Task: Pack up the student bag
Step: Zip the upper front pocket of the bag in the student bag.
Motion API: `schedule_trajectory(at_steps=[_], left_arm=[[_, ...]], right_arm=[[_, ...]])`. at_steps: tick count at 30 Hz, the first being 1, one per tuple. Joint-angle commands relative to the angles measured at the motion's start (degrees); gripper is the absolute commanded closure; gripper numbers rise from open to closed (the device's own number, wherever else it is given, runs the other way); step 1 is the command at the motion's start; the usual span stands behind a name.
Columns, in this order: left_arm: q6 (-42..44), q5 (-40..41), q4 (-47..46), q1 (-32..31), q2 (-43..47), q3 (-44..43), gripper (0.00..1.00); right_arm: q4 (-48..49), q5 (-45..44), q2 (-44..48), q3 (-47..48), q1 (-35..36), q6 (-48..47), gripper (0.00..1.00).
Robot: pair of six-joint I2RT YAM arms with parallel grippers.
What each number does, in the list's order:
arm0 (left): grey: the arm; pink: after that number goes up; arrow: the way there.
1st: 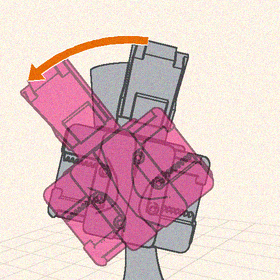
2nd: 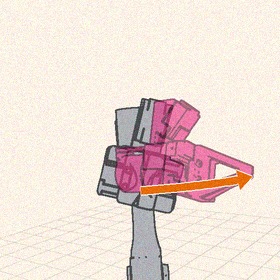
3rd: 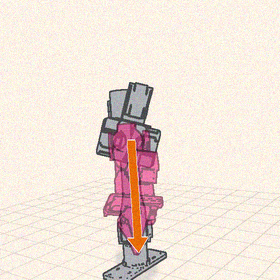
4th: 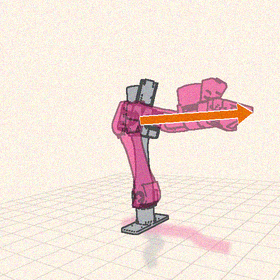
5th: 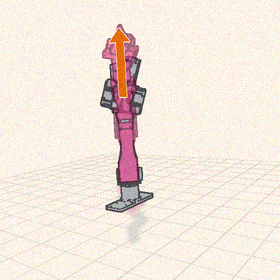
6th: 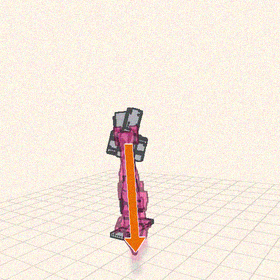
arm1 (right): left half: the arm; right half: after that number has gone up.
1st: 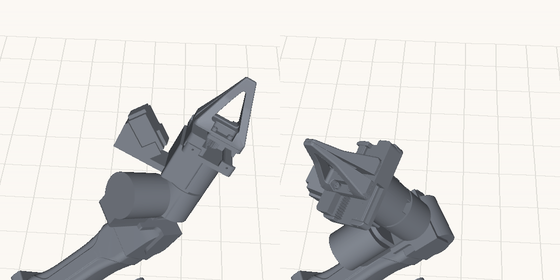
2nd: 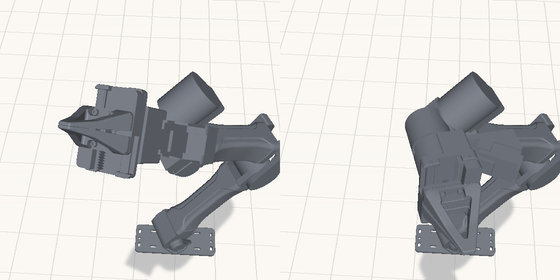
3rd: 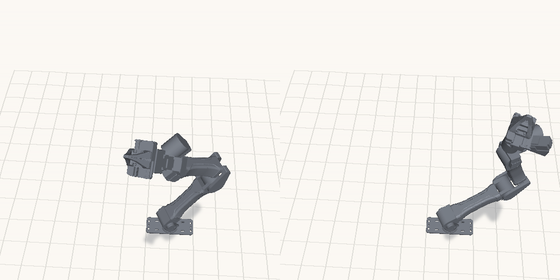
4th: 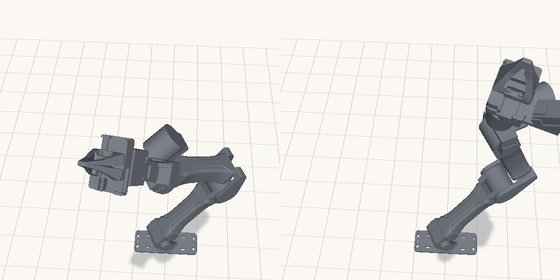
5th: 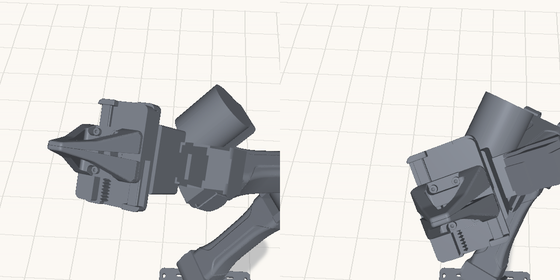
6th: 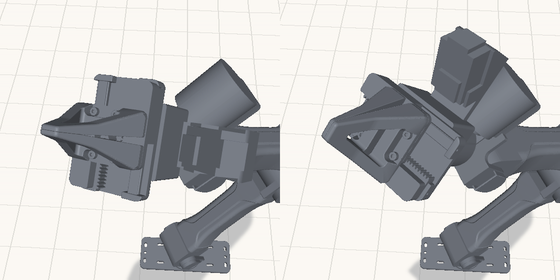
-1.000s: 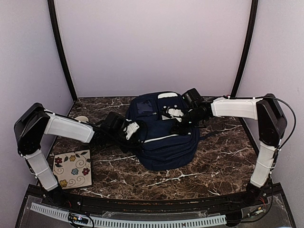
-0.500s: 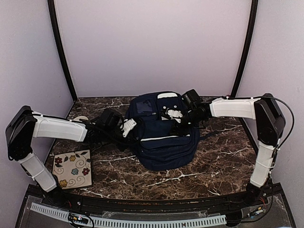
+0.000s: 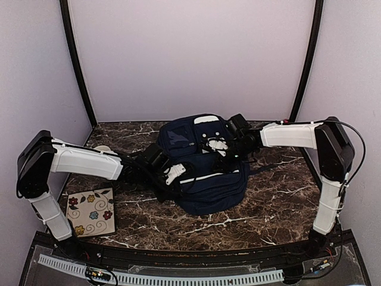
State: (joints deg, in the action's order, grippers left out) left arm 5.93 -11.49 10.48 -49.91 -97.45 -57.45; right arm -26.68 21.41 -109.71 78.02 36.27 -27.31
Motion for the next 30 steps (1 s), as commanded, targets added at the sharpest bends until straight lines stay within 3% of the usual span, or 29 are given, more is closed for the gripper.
schedule_trajectory(at_steps=[1,12,22,30], left_arm=[[0.53,-6.55,6.09,-3.59,-1.38,-1.37,1.00],[-0.55,-11.76,2.45,-7.45,-1.79,-6.84,1.00],[-4.81,-17.45,-11.57,-7.57,-5.35,-8.05,1.00],[-14.35,-23.50,-27.69,-8.31,-12.37,-10.07,1.00]], right_arm=[[-0.48,-2.14,-3.84,-0.24,0.96,0.46,0.68],[-0.70,-2.10,-4.37,-0.12,1.13,0.83,0.68],[-1.67,0.50,-4.80,0.90,1.14,2.00,0.69],[-4.13,0.39,-2.35,3.00,-0.62,2.49,0.69]])
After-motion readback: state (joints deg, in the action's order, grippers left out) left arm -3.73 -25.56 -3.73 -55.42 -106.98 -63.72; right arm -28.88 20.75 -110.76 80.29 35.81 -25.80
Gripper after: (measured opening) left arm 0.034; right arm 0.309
